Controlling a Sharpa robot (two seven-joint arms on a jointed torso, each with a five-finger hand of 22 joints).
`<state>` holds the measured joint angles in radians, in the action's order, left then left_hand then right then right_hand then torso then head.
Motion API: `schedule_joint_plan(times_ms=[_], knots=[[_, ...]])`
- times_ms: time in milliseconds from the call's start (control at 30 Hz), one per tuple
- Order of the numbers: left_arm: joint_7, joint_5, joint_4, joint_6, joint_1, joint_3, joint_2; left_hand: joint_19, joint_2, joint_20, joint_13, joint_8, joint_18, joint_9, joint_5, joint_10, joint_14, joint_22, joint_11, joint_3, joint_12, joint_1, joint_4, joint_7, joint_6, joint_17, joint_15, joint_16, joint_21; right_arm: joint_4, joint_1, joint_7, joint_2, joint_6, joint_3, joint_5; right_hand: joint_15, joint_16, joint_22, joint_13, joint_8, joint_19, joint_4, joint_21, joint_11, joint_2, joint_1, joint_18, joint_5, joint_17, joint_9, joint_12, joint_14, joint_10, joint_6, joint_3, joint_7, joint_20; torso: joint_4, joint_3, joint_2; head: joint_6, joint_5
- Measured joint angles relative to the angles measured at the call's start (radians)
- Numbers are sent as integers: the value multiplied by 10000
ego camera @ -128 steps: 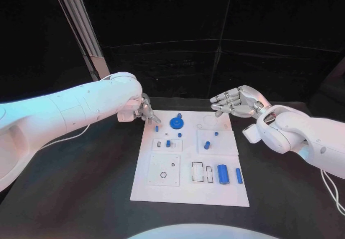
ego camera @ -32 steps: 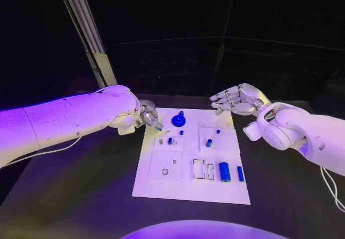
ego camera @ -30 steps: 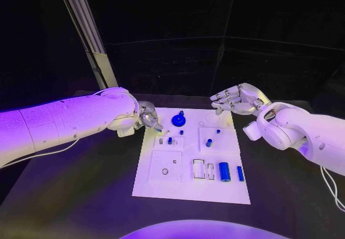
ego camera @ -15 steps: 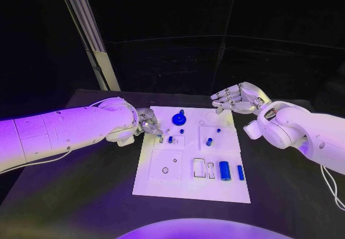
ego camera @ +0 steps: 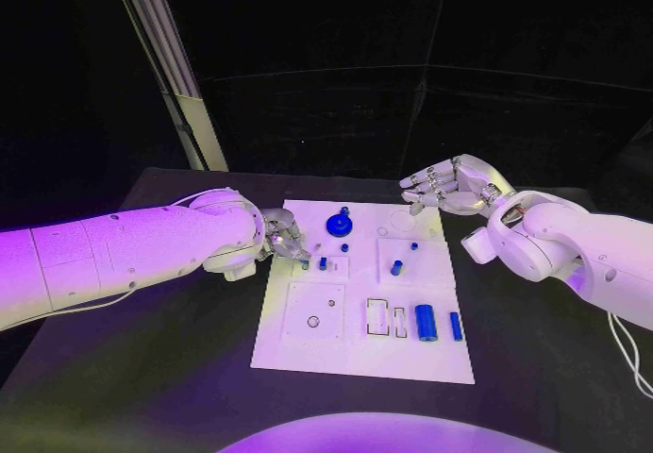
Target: Assemble the parts on the task board
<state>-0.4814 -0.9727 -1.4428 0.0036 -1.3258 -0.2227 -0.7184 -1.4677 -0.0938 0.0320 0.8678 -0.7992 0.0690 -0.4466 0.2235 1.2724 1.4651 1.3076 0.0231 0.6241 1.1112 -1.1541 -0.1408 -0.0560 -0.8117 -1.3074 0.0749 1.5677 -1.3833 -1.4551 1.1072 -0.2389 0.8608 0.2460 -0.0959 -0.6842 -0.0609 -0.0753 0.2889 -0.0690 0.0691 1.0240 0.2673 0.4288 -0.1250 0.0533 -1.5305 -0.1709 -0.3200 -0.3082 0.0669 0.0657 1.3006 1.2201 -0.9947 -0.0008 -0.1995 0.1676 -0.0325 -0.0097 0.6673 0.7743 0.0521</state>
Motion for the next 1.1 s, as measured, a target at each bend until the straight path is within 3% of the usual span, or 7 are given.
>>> schedule_joint_plan(times_ms=[1100], knots=[[-314,-32,-18,677,-22,24,40,0,-65,0,-3,-78,0,-7,-31,36,27,-2,35,0,0,70,2,57,-86,0,27,0,0,-3,0,-9,-13,-16,0,-16,0,0,-17,-3,0,0,0,-38,-37,0,0,0,0,11,0,0,0,-36,36,0,-36,0,1,-5,2,34,-6]])
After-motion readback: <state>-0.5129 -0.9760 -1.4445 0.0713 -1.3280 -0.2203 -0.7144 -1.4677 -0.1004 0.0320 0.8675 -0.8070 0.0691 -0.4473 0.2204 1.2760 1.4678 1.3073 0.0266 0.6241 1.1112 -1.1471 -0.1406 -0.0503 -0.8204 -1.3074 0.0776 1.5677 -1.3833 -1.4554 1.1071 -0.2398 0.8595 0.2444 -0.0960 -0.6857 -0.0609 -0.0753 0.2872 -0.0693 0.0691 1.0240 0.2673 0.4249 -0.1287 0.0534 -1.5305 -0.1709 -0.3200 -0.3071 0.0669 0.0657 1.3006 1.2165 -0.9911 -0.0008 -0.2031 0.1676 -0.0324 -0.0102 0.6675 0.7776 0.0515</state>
